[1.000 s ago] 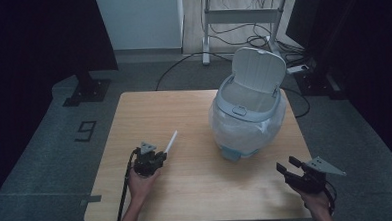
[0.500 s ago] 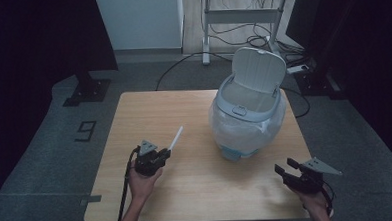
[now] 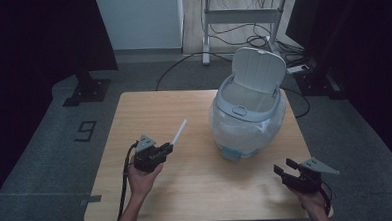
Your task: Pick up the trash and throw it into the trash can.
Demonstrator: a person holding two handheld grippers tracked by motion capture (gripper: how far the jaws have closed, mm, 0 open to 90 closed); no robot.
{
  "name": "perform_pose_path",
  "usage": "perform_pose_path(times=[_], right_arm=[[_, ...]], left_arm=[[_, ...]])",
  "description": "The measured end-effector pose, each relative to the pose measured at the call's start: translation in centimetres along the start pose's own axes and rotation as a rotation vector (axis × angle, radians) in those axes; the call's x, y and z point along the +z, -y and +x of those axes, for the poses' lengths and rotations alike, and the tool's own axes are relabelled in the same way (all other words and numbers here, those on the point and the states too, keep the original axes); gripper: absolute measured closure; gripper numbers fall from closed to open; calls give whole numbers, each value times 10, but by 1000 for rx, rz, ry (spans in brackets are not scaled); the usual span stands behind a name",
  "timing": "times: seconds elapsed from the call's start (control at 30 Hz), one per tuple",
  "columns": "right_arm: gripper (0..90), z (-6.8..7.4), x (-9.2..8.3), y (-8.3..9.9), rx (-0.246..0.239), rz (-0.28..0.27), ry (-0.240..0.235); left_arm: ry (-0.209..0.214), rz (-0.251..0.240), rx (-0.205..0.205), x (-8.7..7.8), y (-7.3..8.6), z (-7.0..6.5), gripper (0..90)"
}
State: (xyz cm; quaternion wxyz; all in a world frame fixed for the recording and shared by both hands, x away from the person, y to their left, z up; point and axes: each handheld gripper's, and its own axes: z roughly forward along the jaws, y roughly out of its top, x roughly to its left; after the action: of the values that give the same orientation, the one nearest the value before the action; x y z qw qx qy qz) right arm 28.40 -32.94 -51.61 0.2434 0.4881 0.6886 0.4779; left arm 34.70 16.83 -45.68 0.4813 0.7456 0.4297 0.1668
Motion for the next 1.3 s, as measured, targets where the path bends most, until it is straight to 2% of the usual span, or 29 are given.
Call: perform_pose_path(times=[0.37,0.9,1.3], right_arm=[[374,-1,1,1,-5,3,-1],[375,-3,1,0,-1,3,3],[378,-4,3,1,-1,5,4]], left_arm=[[26,-23,-2,-3,-17,-3,801],[34,-34,57,-9,-43,-13,802],[54,-52,70,-11,-57,-20,801]])
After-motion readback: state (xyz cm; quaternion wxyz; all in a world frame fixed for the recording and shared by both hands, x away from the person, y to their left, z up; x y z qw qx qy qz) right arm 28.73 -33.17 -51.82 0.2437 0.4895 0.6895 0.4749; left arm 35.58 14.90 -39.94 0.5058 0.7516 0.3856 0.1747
